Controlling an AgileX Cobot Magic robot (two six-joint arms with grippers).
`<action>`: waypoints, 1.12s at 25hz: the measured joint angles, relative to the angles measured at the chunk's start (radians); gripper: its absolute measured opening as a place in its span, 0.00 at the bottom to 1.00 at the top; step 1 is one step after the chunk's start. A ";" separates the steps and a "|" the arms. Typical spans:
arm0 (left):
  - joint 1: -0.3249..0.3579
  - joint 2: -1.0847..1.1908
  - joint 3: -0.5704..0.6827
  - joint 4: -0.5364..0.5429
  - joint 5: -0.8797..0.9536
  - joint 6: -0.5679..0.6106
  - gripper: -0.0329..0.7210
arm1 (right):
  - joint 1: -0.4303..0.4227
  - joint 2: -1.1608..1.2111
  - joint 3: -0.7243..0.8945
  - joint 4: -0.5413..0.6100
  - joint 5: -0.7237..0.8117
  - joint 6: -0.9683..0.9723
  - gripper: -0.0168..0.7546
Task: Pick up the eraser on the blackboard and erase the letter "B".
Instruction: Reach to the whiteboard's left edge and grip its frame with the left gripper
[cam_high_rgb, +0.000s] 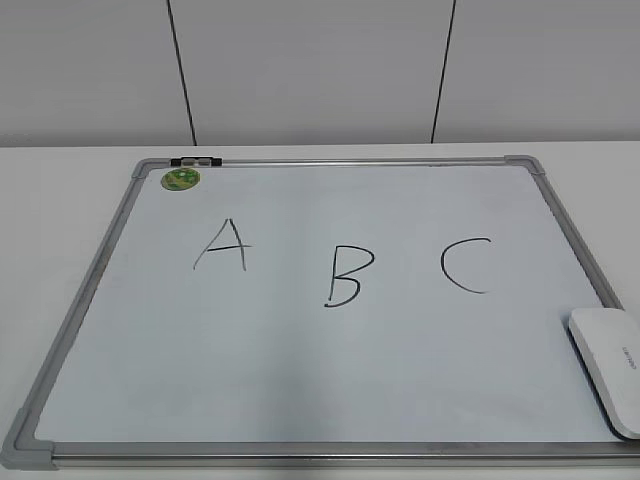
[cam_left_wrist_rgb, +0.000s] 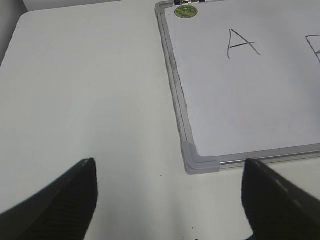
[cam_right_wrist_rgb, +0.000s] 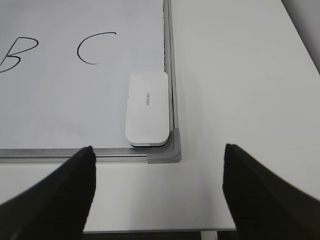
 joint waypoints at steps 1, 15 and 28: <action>0.000 0.000 0.000 0.000 0.000 0.000 0.95 | 0.000 0.000 0.000 0.000 0.000 0.000 0.78; 0.000 0.000 0.000 0.002 0.000 0.000 0.88 | 0.000 0.000 0.000 0.000 0.000 0.000 0.78; 0.000 0.172 -0.102 -0.015 -0.033 0.000 0.83 | 0.000 0.000 0.000 0.000 0.000 0.000 0.78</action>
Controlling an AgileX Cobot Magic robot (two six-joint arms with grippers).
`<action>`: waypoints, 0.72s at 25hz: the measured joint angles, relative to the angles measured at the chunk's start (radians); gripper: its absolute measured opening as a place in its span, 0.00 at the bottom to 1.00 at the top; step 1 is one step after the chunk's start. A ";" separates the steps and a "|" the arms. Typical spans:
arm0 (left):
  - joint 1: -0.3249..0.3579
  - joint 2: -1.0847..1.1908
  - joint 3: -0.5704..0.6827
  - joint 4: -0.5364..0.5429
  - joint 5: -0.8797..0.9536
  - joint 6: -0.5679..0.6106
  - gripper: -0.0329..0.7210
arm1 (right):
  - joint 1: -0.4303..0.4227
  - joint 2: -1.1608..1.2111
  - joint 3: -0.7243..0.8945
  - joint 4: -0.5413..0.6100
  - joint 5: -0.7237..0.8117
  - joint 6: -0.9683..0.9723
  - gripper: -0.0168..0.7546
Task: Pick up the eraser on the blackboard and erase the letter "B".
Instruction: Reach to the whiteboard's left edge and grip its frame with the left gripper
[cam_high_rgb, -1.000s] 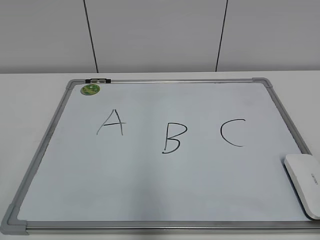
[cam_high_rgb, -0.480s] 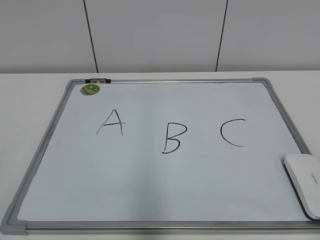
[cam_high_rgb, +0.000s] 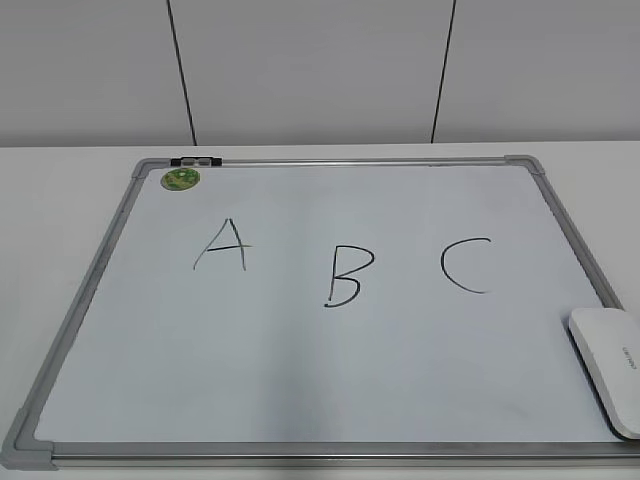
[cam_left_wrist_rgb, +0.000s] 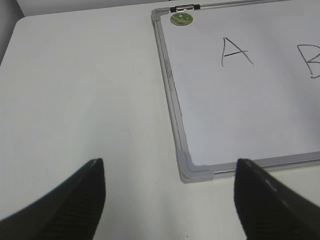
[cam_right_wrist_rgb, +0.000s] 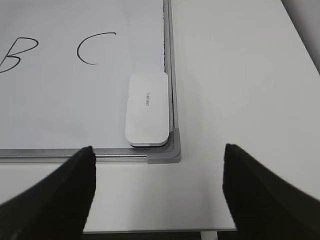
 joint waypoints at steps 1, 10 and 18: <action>0.000 0.040 -0.015 -0.001 -0.018 0.000 0.83 | 0.000 0.000 0.000 0.000 0.000 0.000 0.78; 0.000 0.571 -0.181 -0.056 -0.164 0.000 0.83 | 0.000 0.000 0.000 0.000 0.000 0.000 0.78; 0.000 1.040 -0.355 -0.070 -0.175 0.000 0.83 | 0.000 0.000 0.000 0.000 0.000 0.000 0.78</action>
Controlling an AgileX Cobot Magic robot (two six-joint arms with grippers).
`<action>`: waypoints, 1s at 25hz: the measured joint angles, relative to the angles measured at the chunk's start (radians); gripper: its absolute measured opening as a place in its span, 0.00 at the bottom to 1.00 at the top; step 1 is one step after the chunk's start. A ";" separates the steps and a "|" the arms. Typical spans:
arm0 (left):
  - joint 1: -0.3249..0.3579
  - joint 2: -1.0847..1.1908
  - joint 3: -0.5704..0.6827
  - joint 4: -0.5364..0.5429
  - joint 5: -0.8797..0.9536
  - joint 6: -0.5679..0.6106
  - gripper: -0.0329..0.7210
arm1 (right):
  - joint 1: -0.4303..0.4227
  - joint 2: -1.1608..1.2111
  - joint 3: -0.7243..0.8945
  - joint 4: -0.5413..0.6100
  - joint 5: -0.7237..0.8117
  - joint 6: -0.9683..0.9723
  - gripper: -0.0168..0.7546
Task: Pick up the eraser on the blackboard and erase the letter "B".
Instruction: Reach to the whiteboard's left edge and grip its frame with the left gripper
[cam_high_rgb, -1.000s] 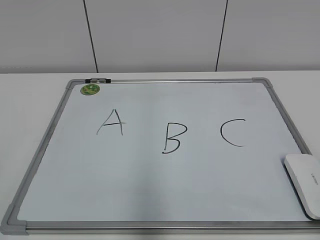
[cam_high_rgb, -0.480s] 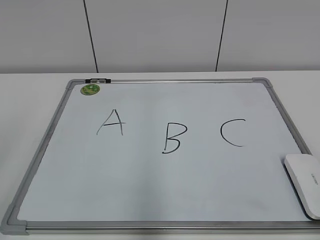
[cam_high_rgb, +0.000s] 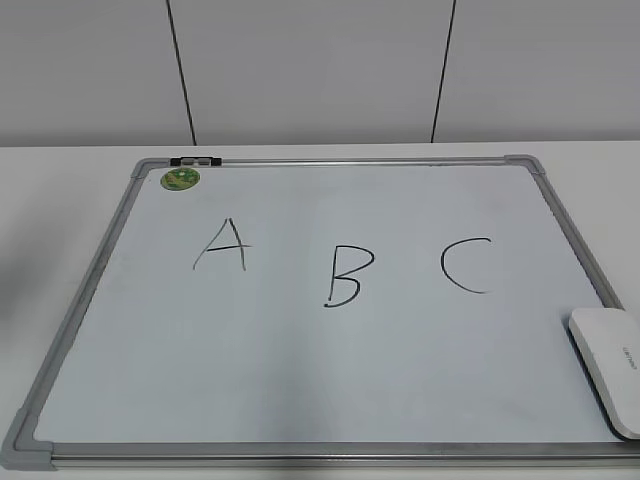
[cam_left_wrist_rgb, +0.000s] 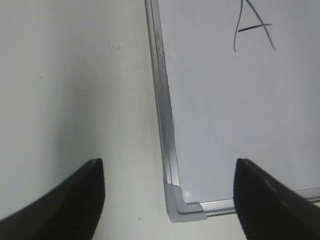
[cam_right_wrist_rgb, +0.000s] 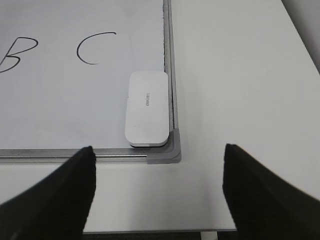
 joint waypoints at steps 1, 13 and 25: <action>0.000 0.045 -0.023 -0.004 0.000 0.000 0.82 | 0.000 0.000 0.000 0.000 0.000 0.000 0.78; 0.000 0.521 -0.197 -0.061 -0.076 0.085 0.73 | 0.000 0.000 0.000 0.000 0.000 0.000 0.78; 0.000 0.717 -0.355 -0.138 -0.099 0.140 0.65 | 0.000 0.000 0.000 0.000 0.000 0.000 0.78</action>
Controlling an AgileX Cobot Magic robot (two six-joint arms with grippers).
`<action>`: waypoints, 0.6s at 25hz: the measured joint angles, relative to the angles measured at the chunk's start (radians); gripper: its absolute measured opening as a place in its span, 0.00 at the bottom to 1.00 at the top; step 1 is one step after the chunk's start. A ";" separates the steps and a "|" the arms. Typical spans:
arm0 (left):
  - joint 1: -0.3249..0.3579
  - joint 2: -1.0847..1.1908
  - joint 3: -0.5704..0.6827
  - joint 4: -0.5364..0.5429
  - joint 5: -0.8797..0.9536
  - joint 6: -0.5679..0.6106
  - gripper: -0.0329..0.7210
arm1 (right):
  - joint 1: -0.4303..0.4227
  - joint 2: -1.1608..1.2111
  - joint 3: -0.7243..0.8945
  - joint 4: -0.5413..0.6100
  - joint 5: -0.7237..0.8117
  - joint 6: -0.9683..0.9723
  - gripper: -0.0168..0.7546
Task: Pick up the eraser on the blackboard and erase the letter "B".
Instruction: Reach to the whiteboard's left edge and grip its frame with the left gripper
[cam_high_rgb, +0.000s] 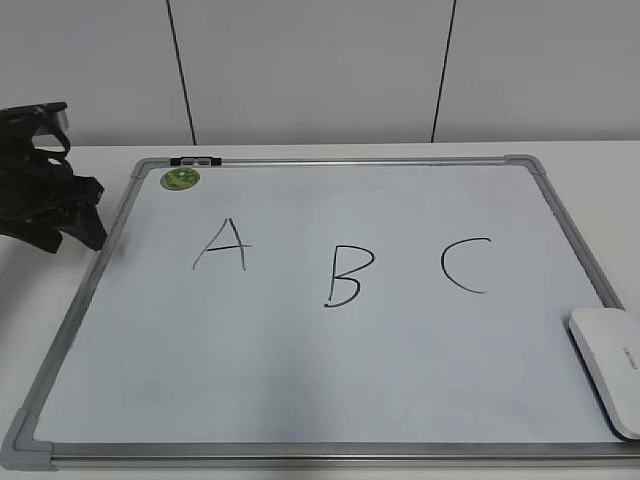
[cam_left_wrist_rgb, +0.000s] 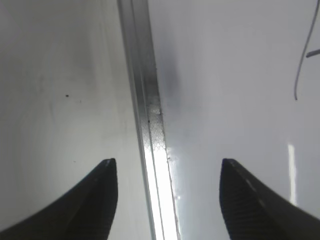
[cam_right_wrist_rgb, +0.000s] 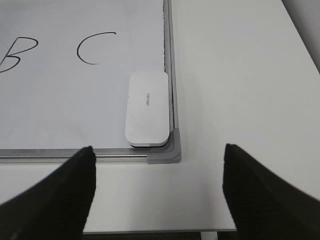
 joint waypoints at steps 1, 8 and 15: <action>0.000 0.012 -0.013 0.000 0.000 0.000 0.65 | 0.000 0.000 0.000 0.000 0.000 0.000 0.78; 0.021 0.071 -0.056 0.000 0.018 0.003 0.63 | 0.000 0.000 0.000 0.000 0.000 0.000 0.78; 0.047 0.129 -0.063 -0.006 0.018 0.009 0.57 | 0.000 0.000 0.000 0.000 0.000 0.000 0.78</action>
